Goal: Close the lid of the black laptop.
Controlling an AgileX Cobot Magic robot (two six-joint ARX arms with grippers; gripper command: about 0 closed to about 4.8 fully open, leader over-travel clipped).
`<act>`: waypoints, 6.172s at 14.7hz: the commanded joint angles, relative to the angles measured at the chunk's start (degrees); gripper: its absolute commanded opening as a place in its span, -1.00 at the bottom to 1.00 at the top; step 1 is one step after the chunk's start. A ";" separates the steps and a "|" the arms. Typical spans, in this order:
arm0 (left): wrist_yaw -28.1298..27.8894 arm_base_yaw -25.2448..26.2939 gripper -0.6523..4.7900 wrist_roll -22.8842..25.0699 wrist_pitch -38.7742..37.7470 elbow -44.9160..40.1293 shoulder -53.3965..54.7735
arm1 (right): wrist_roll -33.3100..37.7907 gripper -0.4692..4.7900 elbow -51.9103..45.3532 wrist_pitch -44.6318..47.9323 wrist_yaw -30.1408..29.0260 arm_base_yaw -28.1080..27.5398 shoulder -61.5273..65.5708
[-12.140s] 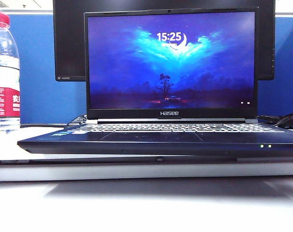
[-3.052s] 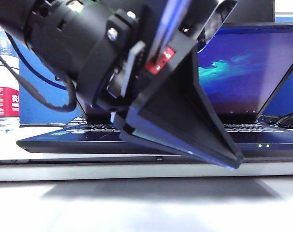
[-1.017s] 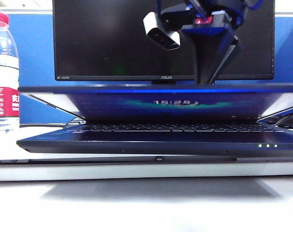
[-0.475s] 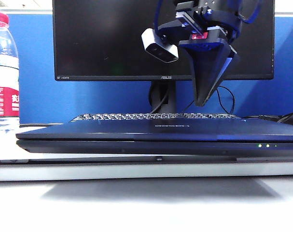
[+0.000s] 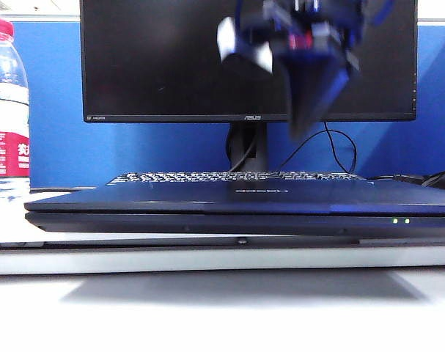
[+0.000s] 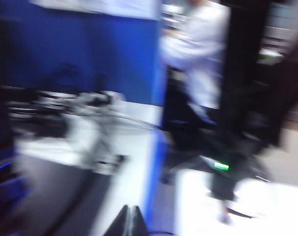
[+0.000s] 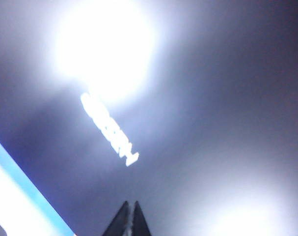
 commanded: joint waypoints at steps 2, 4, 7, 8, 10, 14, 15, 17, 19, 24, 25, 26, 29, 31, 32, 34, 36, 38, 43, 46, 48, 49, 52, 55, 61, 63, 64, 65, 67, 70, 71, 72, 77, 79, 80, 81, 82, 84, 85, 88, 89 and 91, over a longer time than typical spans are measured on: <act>-19.85 -0.09 -0.70 2.25 -5.42 0.15 -6.21 | 4.94 -0.84 0.28 8.83 4.61 0.02 -8.79; -30.97 -0.09 -0.70 3.89 -8.02 0.15 -9.57 | 7.06 -0.84 0.28 11.04 7.34 0.02 -15.43; -42.14 -0.09 -0.70 8.83 -12.17 0.15 -15.61 | 7.61 -0.84 0.26 13.44 11.52 0.04 -26.40; -43.60 -0.09 -0.70 9.60 -14.36 0.15 -18.08 | 7.58 -0.84 0.26 13.79 11.50 0.04 -30.05; -43.36 -0.13 -0.70 8.61 -19.28 0.15 -24.15 | 7.61 -0.84 0.13 13.77 11.47 0.04 -36.76; -42.66 -0.17 -0.70 3.58 -30.95 0.15 -40.24 | 7.85 -0.84 -0.15 11.06 8.61 0.09 -47.95; -39.08 -0.17 -0.70 0.35 -36.70 0.13 -46.34 | 7.89 -0.84 -2.12 9.49 8.20 0.11 -52.28; -34.67 -0.17 -0.70 -1.66 -40.92 0.11 -51.19 | 9.57 -0.84 -7.50 9.77 4.72 0.09 -57.83; -32.46 -0.20 -0.70 -1.92 -45.77 0.02 -53.44 | 11.23 -0.84 -19.39 14.21 0.83 0.04 -68.26; -29.86 -0.22 -0.70 -4.76 -47.69 -0.74 -53.44 | 14.60 -0.84 -39.08 24.13 -0.24 -0.02 -88.74; -29.64 -0.24 -0.69 -4.79 -47.65 -0.87 -53.44 | 14.45 -0.84 -41.79 26.97 -0.09 -0.02 -91.19; -29.64 -0.17 -0.68 -4.76 -47.65 -0.87 -53.44 | 14.45 -0.84 -43.78 29.33 -0.11 -0.02 -92.21; -30.03 -0.20 -0.68 -4.72 -47.67 -0.87 -53.44 | 14.73 -0.84 -44.44 28.44 -0.74 -0.02 -92.21; -29.97 -0.20 -0.68 -4.72 -47.78 -0.94 -53.44 | 14.71 -0.84 -44.44 27.85 -0.48 -0.02 -92.24; -30.03 -0.20 -0.68 -4.72 -47.84 -0.96 -53.44 | 14.71 -0.84 -44.44 27.85 -0.52 -0.02 -92.24; -29.99 -0.20 -0.68 -4.72 -47.84 -0.96 -53.44 | 14.71 -0.84 -44.44 27.85 -0.48 -0.02 -92.24; -30.01 -0.20 -0.68 -4.72 -47.84 -0.96 -53.44 | 14.71 -0.84 -44.44 27.85 -0.50 -0.02 -92.24; -30.32 0.76 -0.68 -4.00 -47.23 -0.96 -53.44 | 14.71 -0.84 -44.44 27.85 -0.50 -0.02 -92.24; -27.98 29.79 -0.68 1.29 -33.16 -5.14 -53.44 | 14.71 -0.84 -44.44 27.85 -0.52 0.00 -92.24; -13.14 49.24 -0.68 -1.70 -27.91 -10.49 -53.44 | 14.71 -0.84 -44.44 27.85 -0.52 0.00 -92.24; -5.33 59.08 -0.68 -3.76 -27.17 -14.12 -53.44 | 14.71 -0.84 -44.46 27.85 -0.33 0.02 -92.24; -4.94 62.64 -0.68 -4.76 -25.83 -16.35 -53.44 | 14.71 -0.84 -44.44 27.85 -0.55 0.02 -92.24; -3.69 66.77 -0.68 -5.60 -20.41 -22.91 -53.46 | 14.71 -0.84 -44.44 27.85 -0.48 0.02 -92.24; -10.47 67.73 -0.68 -6.99 -9.77 -30.53 -53.46 | 14.69 -0.84 -44.44 27.85 -0.48 0.02 -92.24; -14.10 68.65 -0.68 -7.37 -4.76 -36.79 -53.46 | 14.69 -0.84 -44.44 27.85 -0.48 0.02 -92.24; -13.79 69.00 -0.68 -7.34 -4.46 -37.83 -53.46 | 14.69 -0.84 -44.44 27.85 -0.46 0.02 -92.24; -14.23 69.33 -0.68 -7.28 -4.70 -37.92 -53.46 | 14.71 -0.84 -44.44 27.85 -0.48 0.02 -92.24; -14.69 69.70 -0.68 -6.91 -4.66 -37.92 -53.46 | 14.71 -0.84 -44.44 27.85 -0.48 0.02 -92.24; -14.69 70.36 -0.68 -6.86 -4.61 -37.92 -53.46 | 14.71 -0.84 -44.44 27.85 -0.48 0.02 -92.24; -14.08 70.14 -0.68 -7.17 -4.98 -37.92 -53.46 | 14.71 -0.84 -44.44 27.85 -0.48 0.02 -92.24; -12.96 70.14 -0.68 -7.32 -5.29 -37.92 -53.46 | 14.69 -0.84 -44.44 27.85 -0.48 0.02 -92.24; -12.90 70.12 -0.68 -7.34 -5.18 -37.92 -53.46 | 14.71 -0.84 -44.44 27.85 -0.48 0.02 -92.24; -12.07 67.56 -0.68 -7.23 -5.16 -37.92 -53.46 | 14.71 -0.84 -44.44 27.85 -0.48 0.02 -92.24; -12.02 67.56 -0.68 -7.30 -5.27 -37.92 -53.46 | 14.71 -0.84 -44.44 27.85 -0.48 0.02 -92.24; -12.04 67.56 -0.68 -7.30 -5.25 -37.90 -53.46 | 14.71 -0.84 -44.44 27.85 -0.48 0.02 -92.24; -12.02 67.56 -0.68 -7.30 -5.40 -37.92 -53.46 | 14.71 -0.84 -44.44 27.85 -0.48 0.02 -92.24; -12.04 67.58 -0.68 -7.30 -5.40 -37.92 -53.46 | 14.69 -0.84 -44.44 27.85 -0.48 0.02 -92.24; -12.04 67.58 -0.68 -7.30 -5.40 -37.92 -53.46 | 14.71 -0.84 -44.44 27.85 -0.48 0.02 -92.24; -12.04 67.58 -0.68 -7.30 -5.40 -37.92 -53.46 | 14.71 -0.84 -44.44 27.85 -0.48 0.02 -92.24; -12.04 67.63 -0.68 -7.30 -5.40 -37.92 -53.46 | 14.71 -0.84 -44.44 27.85 -0.48 0.02 -92.24; -12.04 67.63 -0.68 -7.30 -5.40 -37.92 -53.46 | 14.71 -0.84 -44.44 27.85 -0.46 0.02 -92.24; -12.04 67.63 -0.68 -7.30 -5.40 -37.92 -53.46 | 14.67 -0.84 -44.44 27.85 -0.52 -1.25 -92.24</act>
